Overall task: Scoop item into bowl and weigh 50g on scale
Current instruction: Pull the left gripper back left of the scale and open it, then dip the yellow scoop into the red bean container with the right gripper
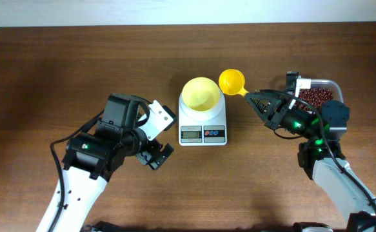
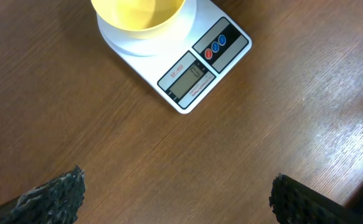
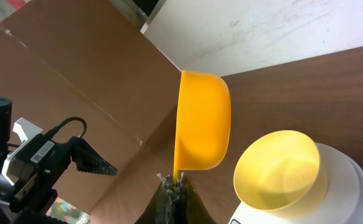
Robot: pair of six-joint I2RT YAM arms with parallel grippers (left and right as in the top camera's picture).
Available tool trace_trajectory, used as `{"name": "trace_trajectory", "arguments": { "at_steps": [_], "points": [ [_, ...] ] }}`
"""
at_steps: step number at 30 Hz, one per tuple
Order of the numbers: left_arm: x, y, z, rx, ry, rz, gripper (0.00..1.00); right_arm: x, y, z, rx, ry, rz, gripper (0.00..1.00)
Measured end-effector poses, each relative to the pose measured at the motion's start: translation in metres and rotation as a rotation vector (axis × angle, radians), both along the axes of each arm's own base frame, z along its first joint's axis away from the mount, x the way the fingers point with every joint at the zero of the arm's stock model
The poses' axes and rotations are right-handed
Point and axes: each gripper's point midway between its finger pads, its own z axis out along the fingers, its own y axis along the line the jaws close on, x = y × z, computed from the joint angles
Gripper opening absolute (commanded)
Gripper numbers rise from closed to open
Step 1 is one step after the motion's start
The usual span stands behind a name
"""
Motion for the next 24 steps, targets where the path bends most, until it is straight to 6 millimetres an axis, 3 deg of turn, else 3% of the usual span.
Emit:
{"name": "trace_trajectory", "arguments": {
  "at_steps": [7, 24],
  "points": [
    [-0.011, 0.015, 0.023, 0.019, 0.026, -0.008, 0.99, -0.001, 0.0, 0.0, 0.001, 0.002, 0.003, 0.04],
    [-0.009, 0.02, 0.027, -0.02, 0.012, -0.043, 0.99, -0.001, 0.0, -0.007, 0.007, 0.054, 0.004, 0.04]
  ]
}}
